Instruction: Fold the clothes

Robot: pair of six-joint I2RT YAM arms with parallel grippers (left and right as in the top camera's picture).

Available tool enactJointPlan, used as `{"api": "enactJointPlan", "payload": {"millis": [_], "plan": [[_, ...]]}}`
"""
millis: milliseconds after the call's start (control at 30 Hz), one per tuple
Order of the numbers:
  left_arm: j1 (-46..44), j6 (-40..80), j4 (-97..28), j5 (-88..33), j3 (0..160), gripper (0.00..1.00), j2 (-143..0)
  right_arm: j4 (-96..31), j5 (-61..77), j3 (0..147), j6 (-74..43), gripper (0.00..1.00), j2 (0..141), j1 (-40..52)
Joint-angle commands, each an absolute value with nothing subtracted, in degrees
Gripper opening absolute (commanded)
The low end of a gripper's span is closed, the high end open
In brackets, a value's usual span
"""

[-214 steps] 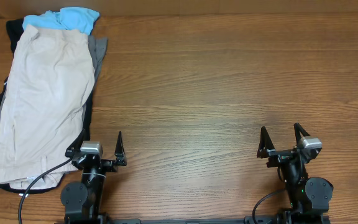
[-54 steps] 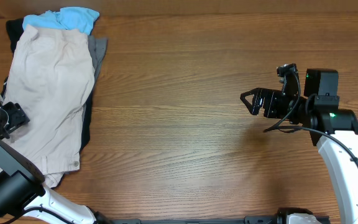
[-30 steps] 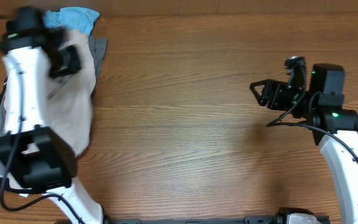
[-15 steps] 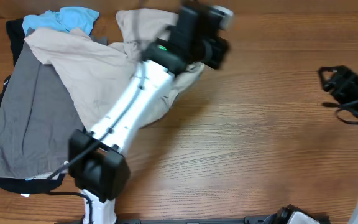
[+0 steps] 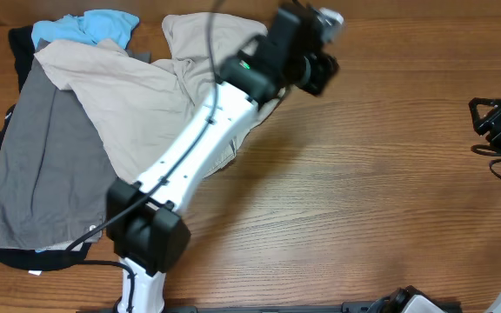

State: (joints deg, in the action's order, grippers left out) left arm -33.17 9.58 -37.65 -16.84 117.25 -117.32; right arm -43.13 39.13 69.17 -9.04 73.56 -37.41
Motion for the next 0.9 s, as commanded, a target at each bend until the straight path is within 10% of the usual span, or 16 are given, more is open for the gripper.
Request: {"api": "enactJointPlan", "payload": {"millis": [0,100,367,867], "plan": [[-26.59,10.55,-44.10,-16.12,126.13,0.58,-116.42,-43.18,41.78,71.00,-7.01,0.72,73.32,-34.96],[-20.64,10.98,-53.60,-16.12,132.46,0.73,-116.42,-41.21,41.45,71.00,-7.05,0.72,73.84,-27.07],[-2.31,11.97,-71.22,-18.50,138.72,0.76,-116.31,-26.55,29.36,71.00,-12.93,0.76,87.00,0.84],[2.48,5.10,-78.50,-14.59,138.58,0.77,-116.36,14.98,28.53,71.00,-41.32,0.76,115.96,17.17]]}}
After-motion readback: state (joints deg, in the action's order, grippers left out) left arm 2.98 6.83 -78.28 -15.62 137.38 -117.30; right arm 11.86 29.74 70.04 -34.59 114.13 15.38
